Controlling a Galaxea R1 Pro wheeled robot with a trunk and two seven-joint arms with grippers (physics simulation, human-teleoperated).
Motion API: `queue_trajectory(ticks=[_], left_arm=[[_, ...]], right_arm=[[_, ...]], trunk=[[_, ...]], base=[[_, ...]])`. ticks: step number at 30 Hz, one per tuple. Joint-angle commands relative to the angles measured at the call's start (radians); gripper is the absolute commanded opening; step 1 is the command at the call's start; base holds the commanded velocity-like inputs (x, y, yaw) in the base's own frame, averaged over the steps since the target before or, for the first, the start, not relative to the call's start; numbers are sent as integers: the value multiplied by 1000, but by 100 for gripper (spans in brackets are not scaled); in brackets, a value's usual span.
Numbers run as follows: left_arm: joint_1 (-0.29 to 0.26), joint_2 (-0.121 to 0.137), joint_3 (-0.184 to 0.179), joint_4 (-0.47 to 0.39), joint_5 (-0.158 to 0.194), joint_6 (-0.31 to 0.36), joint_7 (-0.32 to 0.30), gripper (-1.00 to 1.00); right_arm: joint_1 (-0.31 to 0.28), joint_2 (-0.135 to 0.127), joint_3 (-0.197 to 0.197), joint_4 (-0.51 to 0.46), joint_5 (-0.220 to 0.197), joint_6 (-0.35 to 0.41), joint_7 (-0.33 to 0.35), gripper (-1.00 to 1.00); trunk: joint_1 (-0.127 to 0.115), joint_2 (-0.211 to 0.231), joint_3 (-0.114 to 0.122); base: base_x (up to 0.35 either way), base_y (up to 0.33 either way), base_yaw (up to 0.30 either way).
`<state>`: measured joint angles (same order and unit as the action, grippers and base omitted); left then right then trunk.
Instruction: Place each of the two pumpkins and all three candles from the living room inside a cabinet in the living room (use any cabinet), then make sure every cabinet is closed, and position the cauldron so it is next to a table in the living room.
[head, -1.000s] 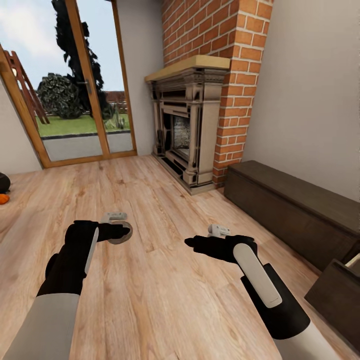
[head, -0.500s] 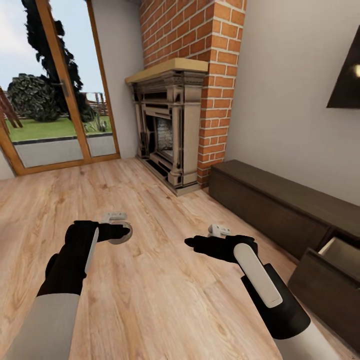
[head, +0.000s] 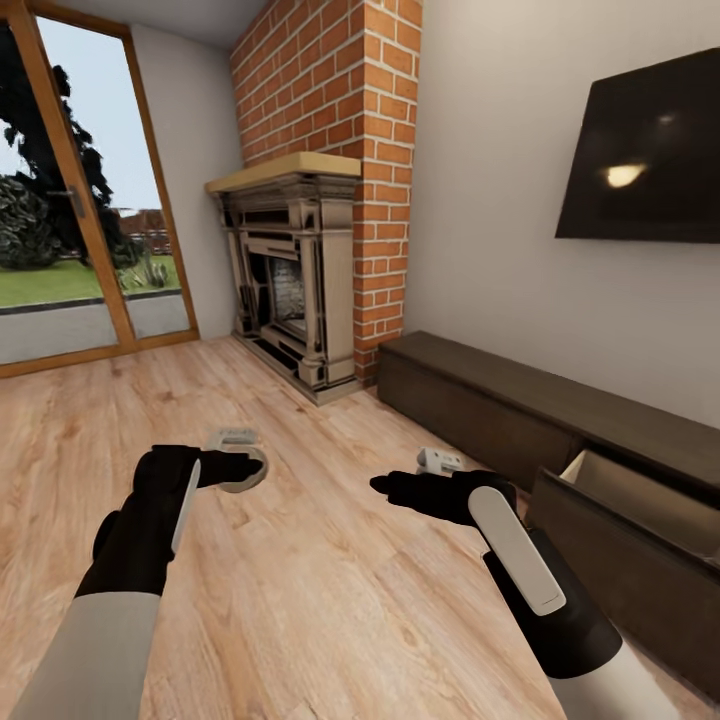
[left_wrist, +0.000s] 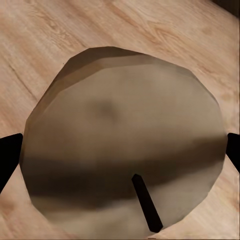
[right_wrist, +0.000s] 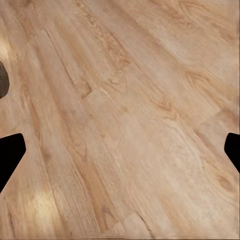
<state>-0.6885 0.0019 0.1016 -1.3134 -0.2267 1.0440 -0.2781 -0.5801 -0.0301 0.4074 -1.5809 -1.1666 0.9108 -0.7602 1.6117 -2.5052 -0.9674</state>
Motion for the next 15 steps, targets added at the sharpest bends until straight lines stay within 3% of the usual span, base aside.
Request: queue_trajectory(ticks=[1,15], left_arm=[[0,0,-3,-2,-13,3,-10,-100],[1,0,-9,-17,-9,3,-10,-100]], right_arm=[[-1,-1,2,-1,-9,0,-11,100],[-1,-2,1,0,-9,0,-11,100]], trunk=[[-1,0,0],[-1,0,12]], base=[[-203,0,-264],[-58,-4,-259]])
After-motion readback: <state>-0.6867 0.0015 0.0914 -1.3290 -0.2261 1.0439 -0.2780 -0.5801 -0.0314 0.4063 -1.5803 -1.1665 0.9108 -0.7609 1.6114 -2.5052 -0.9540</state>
